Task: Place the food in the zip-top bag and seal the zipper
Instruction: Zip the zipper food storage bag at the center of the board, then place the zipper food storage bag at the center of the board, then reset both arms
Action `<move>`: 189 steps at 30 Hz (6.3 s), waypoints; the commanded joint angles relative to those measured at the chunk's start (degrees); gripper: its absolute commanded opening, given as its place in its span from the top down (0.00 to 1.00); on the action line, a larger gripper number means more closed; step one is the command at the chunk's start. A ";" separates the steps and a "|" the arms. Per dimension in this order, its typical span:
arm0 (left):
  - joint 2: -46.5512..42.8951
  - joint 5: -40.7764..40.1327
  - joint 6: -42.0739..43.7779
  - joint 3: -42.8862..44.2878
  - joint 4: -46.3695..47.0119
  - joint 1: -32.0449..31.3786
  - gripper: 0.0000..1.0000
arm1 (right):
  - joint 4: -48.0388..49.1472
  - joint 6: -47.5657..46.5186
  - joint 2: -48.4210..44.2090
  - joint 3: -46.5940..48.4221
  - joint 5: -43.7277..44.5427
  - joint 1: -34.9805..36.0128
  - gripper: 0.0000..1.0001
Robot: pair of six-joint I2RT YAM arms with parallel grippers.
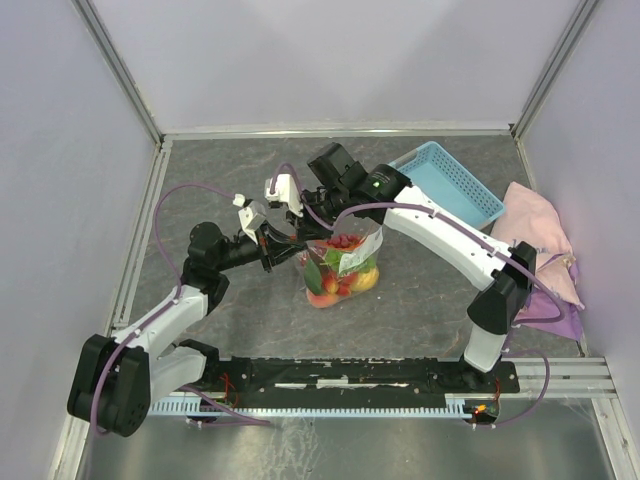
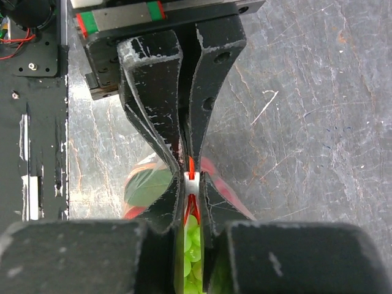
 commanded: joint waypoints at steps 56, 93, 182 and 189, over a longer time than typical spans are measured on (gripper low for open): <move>2.19 -1.13 1.73 5.12 3.95 -0.59 0.97 | -4.80 -1.63 -7.68 -2.71 10.30 -3.11 0.98; -5.58 -51.46 -2.91 8.60 -14.01 -0.50 0.97 | -1.18 12.04 -20.75 -18.95 21.51 -4.42 0.98; -16.32 -74.66 -7.85 34.20 -62.23 -13.44 0.01 | 11.93 42.09 -67.87 -53.21 82.95 -5.31 0.01; -28.38 -79.61 -2.75 28.50 -62.09 -13.43 0.01 | 13.20 39.50 -76.15 -54.58 86.26 -5.30 0.01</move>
